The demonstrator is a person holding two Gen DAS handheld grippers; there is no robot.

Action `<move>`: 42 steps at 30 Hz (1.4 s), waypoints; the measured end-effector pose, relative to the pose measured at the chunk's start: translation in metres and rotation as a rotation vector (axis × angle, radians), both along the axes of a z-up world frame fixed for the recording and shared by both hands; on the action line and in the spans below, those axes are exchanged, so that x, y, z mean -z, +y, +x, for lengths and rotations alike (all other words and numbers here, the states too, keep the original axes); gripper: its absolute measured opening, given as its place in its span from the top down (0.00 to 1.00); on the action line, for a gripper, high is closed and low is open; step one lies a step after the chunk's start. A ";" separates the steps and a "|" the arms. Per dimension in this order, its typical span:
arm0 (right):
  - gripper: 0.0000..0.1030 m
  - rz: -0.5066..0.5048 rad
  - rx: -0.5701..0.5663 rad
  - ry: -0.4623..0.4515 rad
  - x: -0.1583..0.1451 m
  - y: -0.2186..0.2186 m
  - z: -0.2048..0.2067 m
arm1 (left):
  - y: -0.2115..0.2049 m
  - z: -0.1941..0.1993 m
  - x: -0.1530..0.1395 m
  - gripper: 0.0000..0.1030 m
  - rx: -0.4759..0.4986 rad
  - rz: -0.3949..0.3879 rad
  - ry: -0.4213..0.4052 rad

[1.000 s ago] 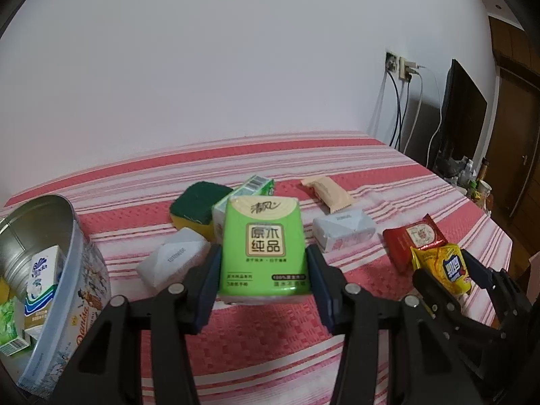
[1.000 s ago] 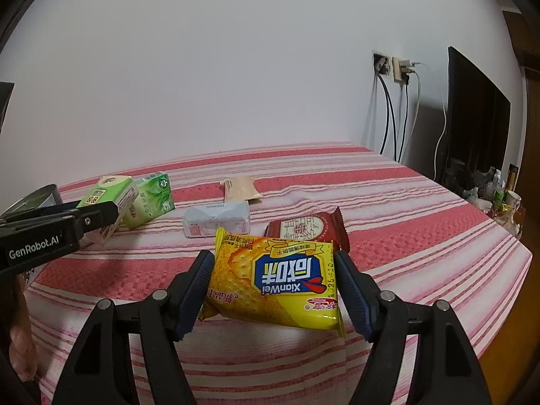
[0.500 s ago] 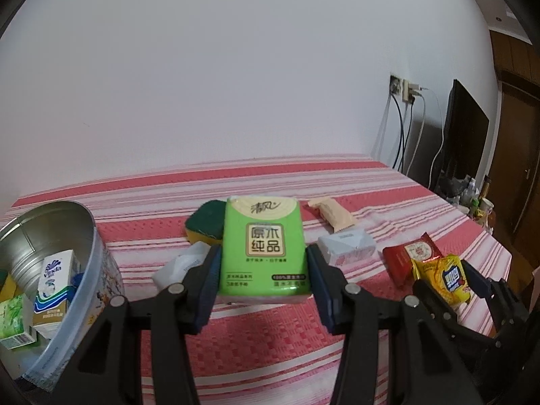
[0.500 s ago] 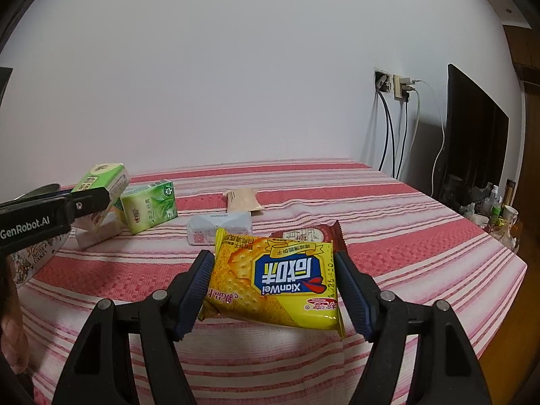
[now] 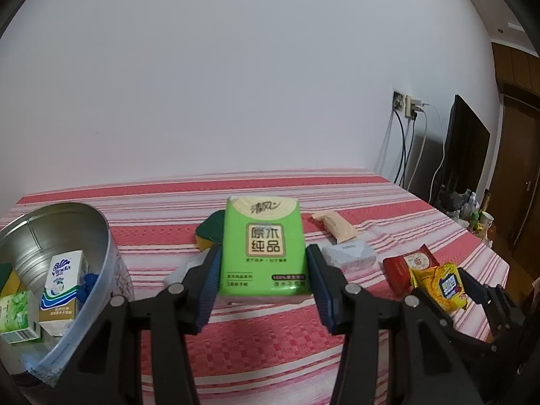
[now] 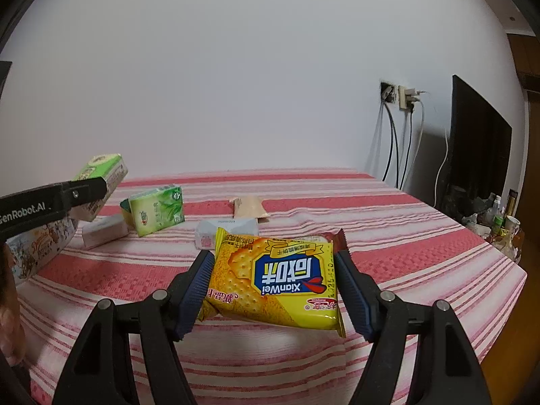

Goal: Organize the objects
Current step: 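Carry the green pack in the left gripper and Xiaowei packet in the right gripper over the tin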

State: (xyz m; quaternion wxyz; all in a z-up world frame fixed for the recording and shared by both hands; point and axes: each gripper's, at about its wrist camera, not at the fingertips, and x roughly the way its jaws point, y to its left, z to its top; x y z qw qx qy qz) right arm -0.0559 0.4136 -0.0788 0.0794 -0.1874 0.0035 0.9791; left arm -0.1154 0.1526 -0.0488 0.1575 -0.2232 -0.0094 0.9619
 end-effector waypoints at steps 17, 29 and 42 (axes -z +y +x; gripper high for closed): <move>0.28 -0.044 -0.080 0.070 -0.039 -0.014 -0.012 | -0.021 -0.005 0.001 0.52 -0.053 0.000 0.011; 0.28 -0.045 -0.123 0.111 -0.045 -0.021 -0.040 | -0.034 -0.015 0.004 0.52 -0.105 0.001 0.027; 0.28 -0.040 -0.119 0.150 -0.047 -0.027 -0.060 | -0.039 -0.015 0.003 0.52 -0.140 0.003 0.054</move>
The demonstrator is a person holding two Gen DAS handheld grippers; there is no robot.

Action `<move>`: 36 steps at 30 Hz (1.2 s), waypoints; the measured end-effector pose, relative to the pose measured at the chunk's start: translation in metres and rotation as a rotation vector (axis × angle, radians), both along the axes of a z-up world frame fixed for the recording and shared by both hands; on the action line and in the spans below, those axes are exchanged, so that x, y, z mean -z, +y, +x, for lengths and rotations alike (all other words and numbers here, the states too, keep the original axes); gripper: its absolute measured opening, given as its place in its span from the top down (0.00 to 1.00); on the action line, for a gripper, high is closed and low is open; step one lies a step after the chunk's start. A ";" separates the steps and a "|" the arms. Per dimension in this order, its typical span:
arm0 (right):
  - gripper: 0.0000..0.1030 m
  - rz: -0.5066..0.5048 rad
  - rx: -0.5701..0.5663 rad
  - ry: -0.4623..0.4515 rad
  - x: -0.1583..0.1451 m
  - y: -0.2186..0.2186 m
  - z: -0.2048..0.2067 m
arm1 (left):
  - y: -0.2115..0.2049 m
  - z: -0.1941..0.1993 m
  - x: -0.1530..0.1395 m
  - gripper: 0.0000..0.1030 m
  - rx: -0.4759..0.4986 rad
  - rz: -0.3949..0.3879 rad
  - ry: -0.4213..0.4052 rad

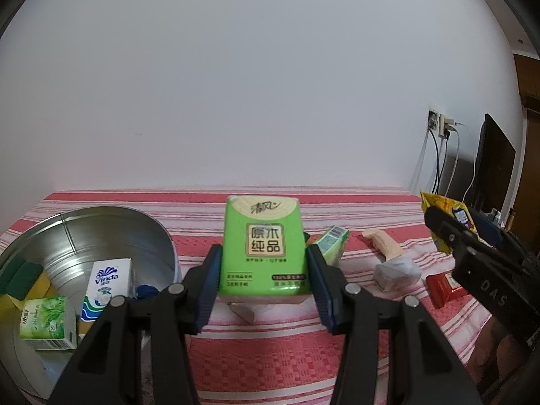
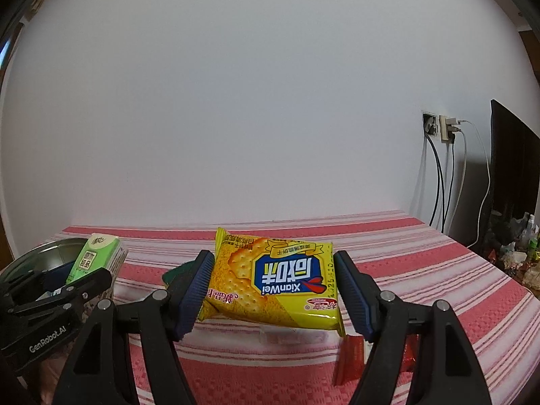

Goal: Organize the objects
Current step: 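Carry the green pack in the left gripper and Xiaowei packet in the right gripper over the tin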

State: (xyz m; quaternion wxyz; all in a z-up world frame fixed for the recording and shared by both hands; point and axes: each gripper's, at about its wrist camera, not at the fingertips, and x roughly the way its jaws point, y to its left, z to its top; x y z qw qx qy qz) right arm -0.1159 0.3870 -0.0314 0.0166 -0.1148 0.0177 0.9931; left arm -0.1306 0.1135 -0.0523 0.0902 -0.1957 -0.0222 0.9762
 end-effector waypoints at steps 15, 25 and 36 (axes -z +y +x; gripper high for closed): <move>0.28 0.043 -0.015 0.041 0.000 -0.012 0.005 | -0.016 0.018 -0.003 0.52 -0.043 0.012 0.103; 0.28 0.091 -0.120 0.050 -0.012 -0.050 -0.002 | -0.057 0.029 -0.016 0.52 -0.105 0.029 0.134; 0.28 0.108 -0.249 0.047 -0.024 -0.106 -0.016 | -0.111 0.042 -0.023 0.52 -0.219 0.051 0.117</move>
